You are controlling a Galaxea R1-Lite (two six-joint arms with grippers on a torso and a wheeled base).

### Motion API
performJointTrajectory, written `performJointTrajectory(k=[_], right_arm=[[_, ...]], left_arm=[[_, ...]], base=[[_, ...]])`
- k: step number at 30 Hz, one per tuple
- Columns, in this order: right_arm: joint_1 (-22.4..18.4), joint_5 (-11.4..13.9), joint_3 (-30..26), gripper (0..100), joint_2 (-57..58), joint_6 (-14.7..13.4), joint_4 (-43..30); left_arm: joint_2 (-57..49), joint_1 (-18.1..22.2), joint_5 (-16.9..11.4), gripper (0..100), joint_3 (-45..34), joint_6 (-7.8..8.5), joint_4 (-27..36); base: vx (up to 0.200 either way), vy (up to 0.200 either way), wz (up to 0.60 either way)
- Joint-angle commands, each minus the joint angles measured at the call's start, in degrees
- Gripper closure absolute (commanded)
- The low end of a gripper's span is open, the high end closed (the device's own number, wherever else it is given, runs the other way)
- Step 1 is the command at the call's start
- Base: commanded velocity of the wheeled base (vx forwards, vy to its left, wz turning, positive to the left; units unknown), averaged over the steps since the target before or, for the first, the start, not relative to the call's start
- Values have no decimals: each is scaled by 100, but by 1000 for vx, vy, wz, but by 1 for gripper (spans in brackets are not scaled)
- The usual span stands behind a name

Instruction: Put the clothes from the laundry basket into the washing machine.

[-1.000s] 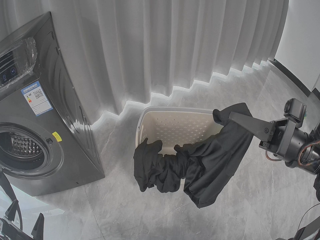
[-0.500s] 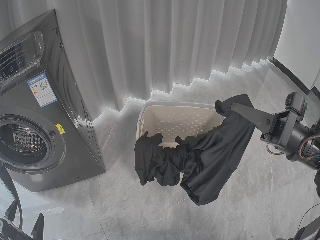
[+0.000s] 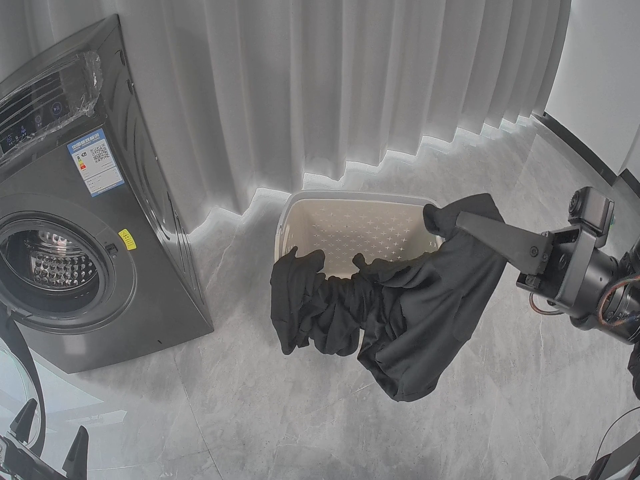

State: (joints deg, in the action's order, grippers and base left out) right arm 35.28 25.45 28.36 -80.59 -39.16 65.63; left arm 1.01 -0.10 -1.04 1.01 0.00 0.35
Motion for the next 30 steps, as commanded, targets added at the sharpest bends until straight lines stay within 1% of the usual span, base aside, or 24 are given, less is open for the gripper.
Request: performJointTrajectory(k=[1,5,6,10,11,14,17,19,20,22,23,27,29,30], right_arm=[[330,3,-14,100,-9,57,20],[585,3,21,100,-36,119,20],[682,21,30,100,-88,128,55],[691,47,126,100,-141,295,55],[691,47,126,100,-141,295,55],[840,179,232,100,-203,321,55],[1095,267,258,100,-264,321,55],[1139,267,267,100,-282,321,55],[1429,267,381,100,-431,374,195],[1631,267,372,100,-589,462,512],[1763,267,355,100,-712,505,811],[2036,285,355,100,-1037,505,1566],[2150,311,399,100,-1143,497,1857],[2167,320,399,100,-1143,497,1892]], left_arm=[[-101,1,-2,0,-101,9,0],[-101,1,-2,0,-101,9,0],[-101,1,-2,0,-101,9,0],[-101,1,-2,0,-101,0,0],[-101,1,-2,0,-101,0,0],[-101,1,-11,0,-101,-9,0],[-101,1,-11,0,-101,-18,0],[-101,1,-11,0,-101,-18,0],[-101,1,-11,0,-101,-26,0],[-101,1,-11,0,-101,-35,0],[-101,1,-11,0,-101,-35,0],[-101,1,-11,0,-101,-35,0],[-101,1,-11,0,-101,-35,0],[-101,1,-11,0,-101,-35,0]], base=[[0,0,0],[0,0,0],[0,0,600],[0,0,600],[0,0,600],[0,0,600],[0,0,0],[0,0,0],[0,0,0],[0,0,0],[0,0,0],[0,0,0],[0,0,0],[0,0,0]])
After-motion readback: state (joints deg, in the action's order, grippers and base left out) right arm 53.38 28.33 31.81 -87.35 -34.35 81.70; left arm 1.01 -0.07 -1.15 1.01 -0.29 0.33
